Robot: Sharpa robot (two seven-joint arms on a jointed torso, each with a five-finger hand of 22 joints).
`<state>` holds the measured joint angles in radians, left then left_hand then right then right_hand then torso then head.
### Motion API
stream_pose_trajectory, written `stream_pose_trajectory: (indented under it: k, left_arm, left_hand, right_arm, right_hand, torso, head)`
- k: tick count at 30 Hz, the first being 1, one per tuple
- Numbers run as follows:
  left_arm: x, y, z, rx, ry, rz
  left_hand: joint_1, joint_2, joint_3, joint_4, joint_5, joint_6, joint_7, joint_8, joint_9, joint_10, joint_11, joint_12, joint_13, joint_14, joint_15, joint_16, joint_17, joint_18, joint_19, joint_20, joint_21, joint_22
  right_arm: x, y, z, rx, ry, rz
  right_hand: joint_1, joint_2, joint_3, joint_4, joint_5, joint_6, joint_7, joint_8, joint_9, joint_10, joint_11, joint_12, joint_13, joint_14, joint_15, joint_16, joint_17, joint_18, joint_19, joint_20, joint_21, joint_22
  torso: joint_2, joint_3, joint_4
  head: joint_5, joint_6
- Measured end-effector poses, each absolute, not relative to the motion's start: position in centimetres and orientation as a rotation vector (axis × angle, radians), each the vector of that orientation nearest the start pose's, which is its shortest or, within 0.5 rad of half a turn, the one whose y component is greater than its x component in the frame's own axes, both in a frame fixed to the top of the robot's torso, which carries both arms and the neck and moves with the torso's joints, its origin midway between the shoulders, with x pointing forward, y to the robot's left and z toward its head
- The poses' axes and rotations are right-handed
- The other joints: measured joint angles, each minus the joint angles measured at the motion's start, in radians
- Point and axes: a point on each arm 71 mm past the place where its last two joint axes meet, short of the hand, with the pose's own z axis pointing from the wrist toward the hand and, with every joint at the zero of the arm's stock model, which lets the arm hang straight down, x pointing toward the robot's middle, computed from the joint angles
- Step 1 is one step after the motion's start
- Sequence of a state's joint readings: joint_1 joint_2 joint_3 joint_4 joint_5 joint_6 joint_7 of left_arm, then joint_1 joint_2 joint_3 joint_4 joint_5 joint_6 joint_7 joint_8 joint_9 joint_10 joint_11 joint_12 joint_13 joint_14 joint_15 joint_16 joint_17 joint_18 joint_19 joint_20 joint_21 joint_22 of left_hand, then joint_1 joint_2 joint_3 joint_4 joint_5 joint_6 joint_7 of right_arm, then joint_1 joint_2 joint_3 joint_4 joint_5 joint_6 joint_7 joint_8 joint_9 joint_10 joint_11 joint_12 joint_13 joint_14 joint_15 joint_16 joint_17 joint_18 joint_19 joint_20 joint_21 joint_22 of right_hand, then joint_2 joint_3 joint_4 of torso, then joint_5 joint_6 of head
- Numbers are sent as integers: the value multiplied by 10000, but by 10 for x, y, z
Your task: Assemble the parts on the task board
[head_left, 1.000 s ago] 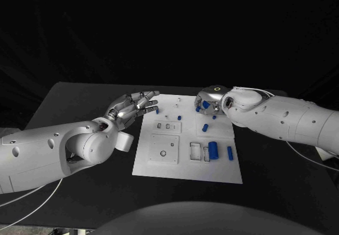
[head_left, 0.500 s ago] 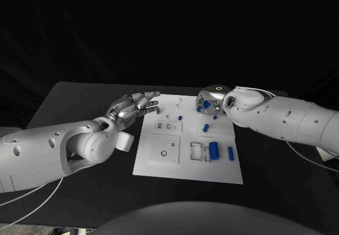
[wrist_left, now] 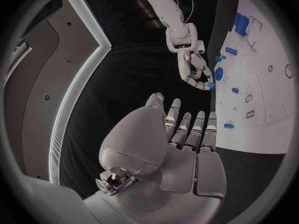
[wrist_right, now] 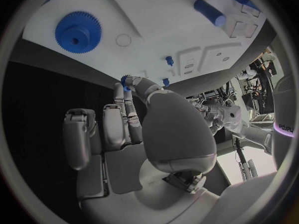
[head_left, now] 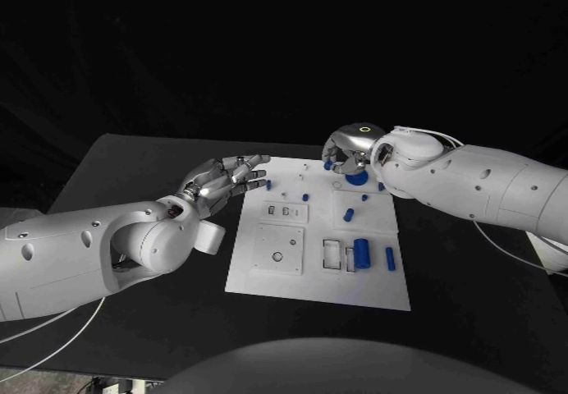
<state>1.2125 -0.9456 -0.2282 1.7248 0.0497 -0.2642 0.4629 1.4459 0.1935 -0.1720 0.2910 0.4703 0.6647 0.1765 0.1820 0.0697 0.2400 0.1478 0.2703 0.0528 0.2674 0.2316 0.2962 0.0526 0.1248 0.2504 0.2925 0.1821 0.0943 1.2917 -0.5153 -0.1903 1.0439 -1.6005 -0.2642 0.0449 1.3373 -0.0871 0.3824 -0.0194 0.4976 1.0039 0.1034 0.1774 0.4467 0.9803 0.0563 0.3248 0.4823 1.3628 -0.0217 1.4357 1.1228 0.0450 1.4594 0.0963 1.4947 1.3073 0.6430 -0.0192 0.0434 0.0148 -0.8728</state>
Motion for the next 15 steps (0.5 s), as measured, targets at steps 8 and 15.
stream_pose_trajectory:
  k: [8, 15]
  left_arm:
    - [418, 206, -216, -11574, 15790, -16185]
    - [416, 212, -208, -11292, 15559, -16154]
  left_hand:
    - [66, -65, 0, 0, 40, 36, 37, 76, 0, 84, 25, 164, 11, 89, -13, 133, 19, 0, 108, 1, 76, 33]
    - [184, -106, 0, 0, 39, 73, 3, 138, -1, 142, 37, 241, 11, 89, -13, 154, 19, -1, 164, -13, 117, 45]
  right_arm:
    - [572, -143, -196, -4892, 16481, 4565]
    - [583, -129, -193, -4817, 16567, 4314]
  right_hand:
    - [0, 0, 0, 0, -121, -85, 11, -3, 73, 0, -1, -115, -72, 0, 0, -60, -104, 1, 0, 0, 0, 8]
    - [-1, -1, -1, 0, -122, -118, 43, -51, 65, -1, 0, -169, -99, 0, 0, -60, -104, 1, 0, 0, 1, 7]
  torso:
    - [148, -32, 79]
    - [272, -61, 131]
  head:
    - [-7, 1]
    - [101, 1]
